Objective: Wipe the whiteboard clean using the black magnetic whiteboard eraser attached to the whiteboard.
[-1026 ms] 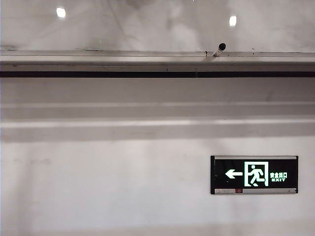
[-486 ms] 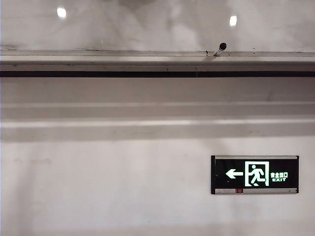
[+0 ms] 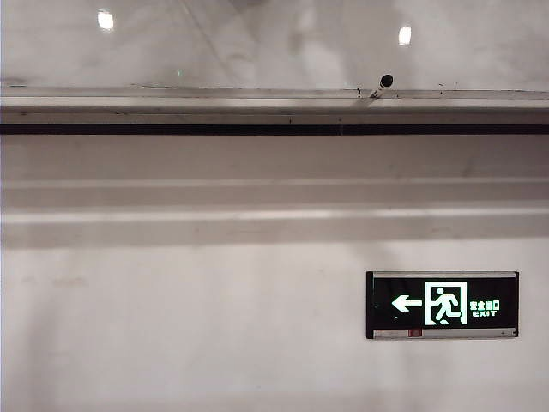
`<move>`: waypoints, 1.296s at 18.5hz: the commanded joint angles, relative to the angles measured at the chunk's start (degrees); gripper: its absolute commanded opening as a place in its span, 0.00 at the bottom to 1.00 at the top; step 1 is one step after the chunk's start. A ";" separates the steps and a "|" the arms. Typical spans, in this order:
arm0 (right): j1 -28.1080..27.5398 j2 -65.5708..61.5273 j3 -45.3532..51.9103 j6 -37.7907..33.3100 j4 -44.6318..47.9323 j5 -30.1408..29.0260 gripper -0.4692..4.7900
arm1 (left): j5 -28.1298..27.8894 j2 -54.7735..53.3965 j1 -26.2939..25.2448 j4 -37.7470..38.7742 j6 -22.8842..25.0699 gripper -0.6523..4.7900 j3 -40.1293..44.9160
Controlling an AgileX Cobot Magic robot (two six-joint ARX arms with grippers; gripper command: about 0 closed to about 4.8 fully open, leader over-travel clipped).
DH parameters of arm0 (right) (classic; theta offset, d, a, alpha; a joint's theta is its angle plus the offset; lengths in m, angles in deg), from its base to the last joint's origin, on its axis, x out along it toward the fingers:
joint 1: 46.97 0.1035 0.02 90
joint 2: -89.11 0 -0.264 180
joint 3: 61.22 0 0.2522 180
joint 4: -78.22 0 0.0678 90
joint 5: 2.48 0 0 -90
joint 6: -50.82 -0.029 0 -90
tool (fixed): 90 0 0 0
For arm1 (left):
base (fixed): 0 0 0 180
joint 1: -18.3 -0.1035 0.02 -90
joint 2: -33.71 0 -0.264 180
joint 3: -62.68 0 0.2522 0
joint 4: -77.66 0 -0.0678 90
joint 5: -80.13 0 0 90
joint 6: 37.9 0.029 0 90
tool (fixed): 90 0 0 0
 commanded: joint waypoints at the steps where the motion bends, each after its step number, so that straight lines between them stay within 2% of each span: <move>1: 0.11 0.39 -0.20 -0.02 0.81 -0.24 0.08 | 0.09 -0.61 -0.02 0.20 0.28 0.99 -0.48; 3: 0.11 0.52 -0.20 -0.02 0.96 -0.24 0.08 | 0.48 -1.16 -0.02 0.74 0.28 0.90 -0.48; 5: 0.11 0.79 -0.20 -0.02 1.22 -0.26 0.08 | 0.46 -1.70 -0.02 0.92 1.01 0.89 -0.48; 6: 0.11 0.94 -0.20 0.00 1.25 -0.24 0.08 | 0.48 -1.73 -0.02 0.96 1.33 0.82 -0.48; 7: 0.11 1.01 -0.20 -0.02 1.33 -0.24 0.08 | 0.50 -1.73 -0.02 0.92 1.33 0.69 -0.48; 9: 0.11 1.11 -0.20 -0.02 1.49 -0.26 0.08 | 0.48 -1.73 -0.02 0.61 1.33 0.54 -0.48; 12: 0.11 1.11 -0.20 0.00 1.73 -0.24 0.08 | 1.40 -1.73 -0.02 0.92 2.84 0.48 -0.46; 14: 0.11 1.11 -0.20 0.00 2.54 -0.22 0.08 | 4.76 -1.70 0.04 1.22 5.92 0.28 -0.46; 17: 0.11 1.11 -0.20 0.02 2.78 -0.22 0.08 | 8.85 -1.70 0.70 4.52 8.59 0.27 -0.46; 19: 0.11 1.11 -0.20 0.02 2.99 -0.22 0.08 | 14.64 -1.70 0.76 9.73 9.73 0.28 -0.46; 22: 0.11 1.18 -0.22 0.00 3.02 -0.24 0.08 | 17.51 -1.73 0.83 16.74 10.16 0.28 -0.46; 24: 0.11 1.20 -0.22 0.00 3.02 -0.24 0.08 | 18.12 -2.10 0.83 17.90 12.13 0.28 -0.46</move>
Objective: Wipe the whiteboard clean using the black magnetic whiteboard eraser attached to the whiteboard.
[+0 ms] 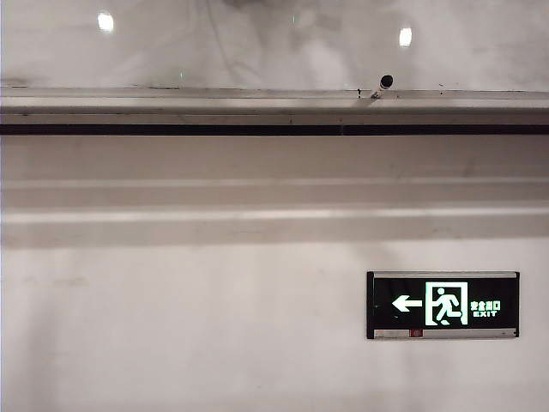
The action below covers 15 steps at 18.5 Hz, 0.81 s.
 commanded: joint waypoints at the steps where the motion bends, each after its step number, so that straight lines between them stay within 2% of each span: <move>1: 0.11 0.39 -0.22 0.00 1.16 -0.17 0.08 | 1.55 -0.92 -0.20 3.30 3.08 0.28 -0.15; 3: 0.11 0.50 -0.22 0.00 1.14 -0.17 0.08 | 5.60 -1.53 0.15 4.31 4.61 0.28 -0.17; 5: 0.11 0.66 -0.22 0.00 1.09 -0.17 0.08 | 6.08 -1.99 0.85 4.87 7.30 0.28 -0.17; 7: 0.11 0.90 -0.22 0.00 1.11 -0.17 0.08 | 5.73 -2.10 1.42 4.85 7.67 0.28 -0.22; 8: 0.11 0.96 -0.22 0.00 1.07 -0.17 0.08 | 5.11 -2.10 1.44 4.42 7.67 0.34 -0.24; 9: 0.11 0.96 -0.22 0.00 1.03 -0.17 0.08 | 3.93 -2.10 1.46 3.54 7.45 0.55 -0.24; 10: 0.11 0.96 -0.22 0.00 1.03 -0.17 0.08 | 3.02 -2.08 1.49 3.28 7.45 0.65 -0.24; 15: 0.11 1.01 -0.22 0.00 1.03 -0.13 0.08 | 2.82 -1.64 1.97 3.15 7.37 0.66 -0.33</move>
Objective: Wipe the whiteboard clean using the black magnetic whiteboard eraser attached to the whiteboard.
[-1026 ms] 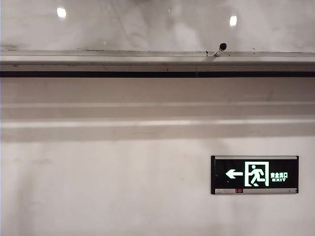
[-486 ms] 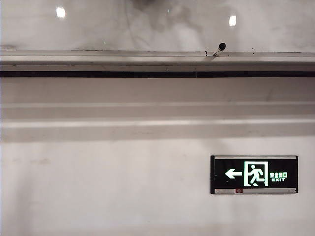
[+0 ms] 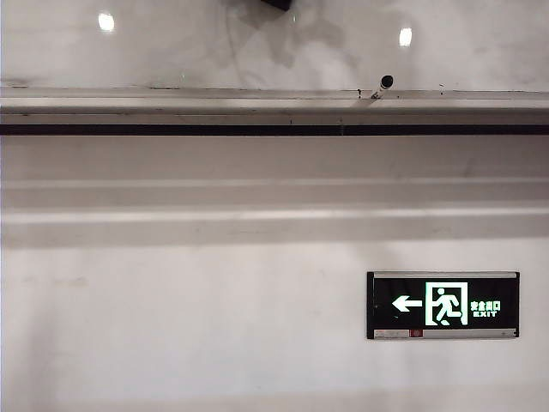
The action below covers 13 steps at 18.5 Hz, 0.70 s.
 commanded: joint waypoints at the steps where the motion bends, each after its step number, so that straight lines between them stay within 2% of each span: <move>1: 0.11 0.33 -0.22 0.00 0.94 0.02 0.08 | -0.83 1.22 0.50 -0.90 -0.09 0.66 -0.35; 6: 0.07 1.09 -0.22 0.02 0.94 0.31 0.08 | -0.61 8.00 2.43 6.60 -1.55 0.65 -0.35; 7: 0.07 1.09 -0.22 0.02 0.74 0.33 0.08 | -0.57 9.42 2.69 8.35 -1.55 0.60 -0.35; 8: 0.07 1.07 -0.22 0.02 0.50 0.33 0.08 | -0.07 11.30 2.75 11.19 -1.53 0.42 -0.35; 9: 0.07 1.07 -0.22 0.00 -0.07 0.31 0.08 | 0.44 13.51 3.56 15.45 -1.55 0.14 -0.35; 11: 0.07 1.07 -0.22 -0.02 -2.10 0.85 0.08 | 0.59 18.36 3.67 25.94 -2.73 0.11 -0.35; 13: 0.07 0.92 -0.17 -0.66 -5.01 4.90 0.08 | 0.72 23.85 3.67 36.54 -8.48 0.11 -0.35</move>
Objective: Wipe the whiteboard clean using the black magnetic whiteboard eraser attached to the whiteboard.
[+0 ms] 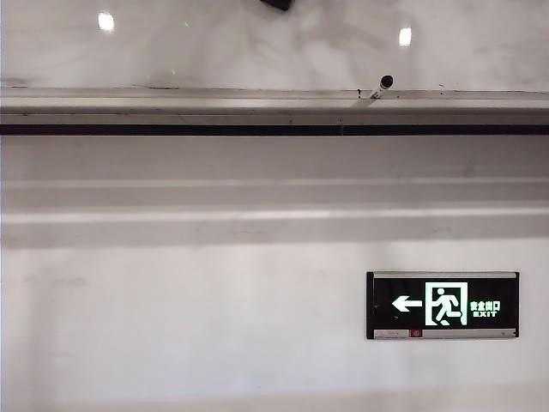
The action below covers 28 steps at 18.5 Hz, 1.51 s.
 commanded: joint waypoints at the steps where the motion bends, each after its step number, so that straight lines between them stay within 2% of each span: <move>1: 0.11 -0.09 -0.15 -1.77 -3.34 5.07 0.08 | 0.44 6.40 -0.02 12.85 -7.30 0.11 -0.15; 3: 0.11 -0.70 -0.13 -1.95 -5.16 6.14 0.08 | 3.06 11.23 -0.02 20.41 -7.82 0.11 -0.17; 6: 0.13 -3.67 -0.11 -2.01 -4.46 7.52 0.08 | 2.73 16.55 0.00 27.08 -7.87 0.11 -0.17; 8: 0.15 -6.60 -0.11 -5.75 -0.90 8.13 0.08 | 2.49 18.86 0.00 26.69 -7.82 0.11 -0.17; 11: 0.31 -11.89 -0.13 -6.45 7.76 8.94 0.08 | 2.16 19.98 0.00 27.32 -7.80 0.11 -0.17; 13: 1.77 -14.62 -0.17 -6.43 10.51 13.66 0.08 | 2.16 20.04 0.00 28.17 -7.80 0.11 -0.17; 16: 2.71 -18.25 -0.20 -5.97 13.35 16.15 0.08 | 2.14 20.17 0.00 27.65 -7.78 0.11 -0.17; 17: 2.71 -19.52 -0.20 -5.97 13.86 16.17 0.17 | 2.14 20.24 0.00 27.23 -7.78 0.11 -0.17; 18: 2.71 -21.05 -0.20 -5.97 14.95 16.20 0.67 | 2.16 20.24 0.00 26.97 -7.78 0.11 -0.17; 19: 2.71 -22.34 -0.22 -5.99 16.66 16.22 0.95 | 2.16 20.24 0.00 26.97 -7.80 0.11 -0.17; 21: 2.71 -24.87 -0.85 -6.03 20.85 16.22 0.97 | 2.19 20.24 0.00 26.97 -7.80 0.11 -0.17; 23: 2.91 -27.52 -3.85 -6.91 21.33 16.76 0.97 | 2.19 20.24 0.00 26.99 -7.82 0.11 -0.17; 26: 3.50 -32.57 -10.58 -9.66 21.42 23.74 0.96 | 2.19 20.24 0.00 26.80 -7.82 0.11 -0.17; 28: 3.50 -36.13 -16.11 -10.14 19.61 24.09 0.92 | 2.19 20.24 0.00 26.49 -7.82 0.11 -0.17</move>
